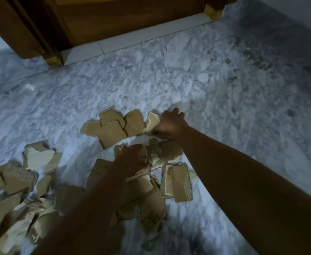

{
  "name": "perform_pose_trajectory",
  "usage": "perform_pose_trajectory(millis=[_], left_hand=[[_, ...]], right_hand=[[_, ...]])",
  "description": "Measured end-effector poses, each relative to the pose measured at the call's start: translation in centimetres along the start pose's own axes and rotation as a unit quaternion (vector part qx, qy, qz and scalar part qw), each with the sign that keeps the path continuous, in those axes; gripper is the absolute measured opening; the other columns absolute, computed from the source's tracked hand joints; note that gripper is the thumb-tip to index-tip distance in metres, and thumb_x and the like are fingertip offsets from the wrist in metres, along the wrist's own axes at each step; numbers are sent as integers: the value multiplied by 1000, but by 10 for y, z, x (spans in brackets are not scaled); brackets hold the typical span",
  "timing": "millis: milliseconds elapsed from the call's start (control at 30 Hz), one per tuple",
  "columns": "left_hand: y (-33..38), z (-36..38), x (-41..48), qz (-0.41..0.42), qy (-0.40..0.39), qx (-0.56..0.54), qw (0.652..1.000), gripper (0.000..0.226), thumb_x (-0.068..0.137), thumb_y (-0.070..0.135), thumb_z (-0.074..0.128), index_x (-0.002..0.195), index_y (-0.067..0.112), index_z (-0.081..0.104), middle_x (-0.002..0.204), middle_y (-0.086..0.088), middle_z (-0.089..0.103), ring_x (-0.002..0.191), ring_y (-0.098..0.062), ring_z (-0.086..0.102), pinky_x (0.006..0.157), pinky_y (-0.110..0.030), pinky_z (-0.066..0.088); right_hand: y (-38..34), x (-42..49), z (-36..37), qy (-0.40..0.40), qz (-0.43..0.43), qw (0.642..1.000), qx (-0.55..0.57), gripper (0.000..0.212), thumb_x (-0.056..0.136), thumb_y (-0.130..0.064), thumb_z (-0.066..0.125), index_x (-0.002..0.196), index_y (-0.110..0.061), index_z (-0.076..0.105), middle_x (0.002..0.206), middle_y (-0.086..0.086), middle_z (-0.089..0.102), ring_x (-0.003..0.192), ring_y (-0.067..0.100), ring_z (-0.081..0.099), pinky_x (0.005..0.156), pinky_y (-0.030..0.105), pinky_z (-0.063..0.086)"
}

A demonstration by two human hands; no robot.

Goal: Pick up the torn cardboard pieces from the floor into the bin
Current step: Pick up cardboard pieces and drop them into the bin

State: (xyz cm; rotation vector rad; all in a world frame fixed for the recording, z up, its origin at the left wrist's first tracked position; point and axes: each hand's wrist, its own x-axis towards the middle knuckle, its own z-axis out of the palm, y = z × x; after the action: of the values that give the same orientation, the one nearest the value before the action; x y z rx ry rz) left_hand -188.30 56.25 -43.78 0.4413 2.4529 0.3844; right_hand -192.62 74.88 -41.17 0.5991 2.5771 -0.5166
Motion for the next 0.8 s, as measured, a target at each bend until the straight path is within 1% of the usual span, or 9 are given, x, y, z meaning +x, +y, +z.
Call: perform_pose_trajectory(millis=[67,133,233,367,500,567,633,733,800], left_hand=[[-6,3,5,7,-6,-13,1000,80,65,58,78,129,16,53,128,-12,61,129,-34,48,112,-52,30],[-7,3,6,8,-8,-16,1000,79,66,57,78,128,16,54,125,-12,62,125,-33,52,110,-51,33],[1,1,1,-2,2,0,1000,82,72,52,78,139,17,46,140,-12,51,137,-34,38,116,-46,23],[4,-2,-3,20,20,4,1000,79,73,46,80,139,16,46,141,-8,51,136,-29,41,116,-42,25],[9,-9,-6,30,-1,11,999,61,76,41,80,125,12,57,125,-7,60,125,-27,52,109,-38,30],[13,-13,-6,38,-14,9,999,54,77,38,80,118,9,59,118,-10,63,117,-28,58,108,-41,34],[18,-15,-8,37,-24,-1,999,53,78,34,80,120,7,59,121,-12,63,116,-30,59,109,-41,35],[23,-14,-10,31,-5,-1,999,53,81,26,78,125,6,58,130,-9,58,125,-27,51,109,-34,27],[23,-12,-10,46,6,-7,999,49,82,23,76,123,3,59,128,-11,59,125,-28,52,103,-31,32]], right_hand=[[-4,7,11,26,16,998,58,113,69,-48,83,151,-11,15,144,20,34,132,41,36,105,49,37],[-4,12,12,15,35,994,103,115,60,-49,87,148,-12,23,139,18,45,127,38,46,104,48,43],[2,8,12,-16,28,992,121,95,45,-57,88,122,-16,51,117,9,60,109,31,58,93,43,51],[27,-14,-15,-52,-57,990,116,64,70,-50,80,113,-7,60,98,5,61,90,24,61,72,33,49],[82,-53,-74,-48,-79,996,16,33,74,-41,81,74,-11,66,72,1,62,74,19,62,60,25,41],[105,-69,-79,-97,-47,994,-20,37,67,-44,84,86,-14,74,80,3,70,74,16,65,62,27,47],[117,-81,-59,-135,-20,989,-51,58,65,-49,85,109,-14,72,101,4,70,87,17,64,74,29,49],[118,-86,-14,-116,38,991,-64,87,70,-52,82,137,-12,46,137,15,43,124,35,47,100,43,43],[112,-81,-1,-82,60,994,-32,94,70,-41,87,140,-7,34,139,21,41,125,40,48,99,45,45]])
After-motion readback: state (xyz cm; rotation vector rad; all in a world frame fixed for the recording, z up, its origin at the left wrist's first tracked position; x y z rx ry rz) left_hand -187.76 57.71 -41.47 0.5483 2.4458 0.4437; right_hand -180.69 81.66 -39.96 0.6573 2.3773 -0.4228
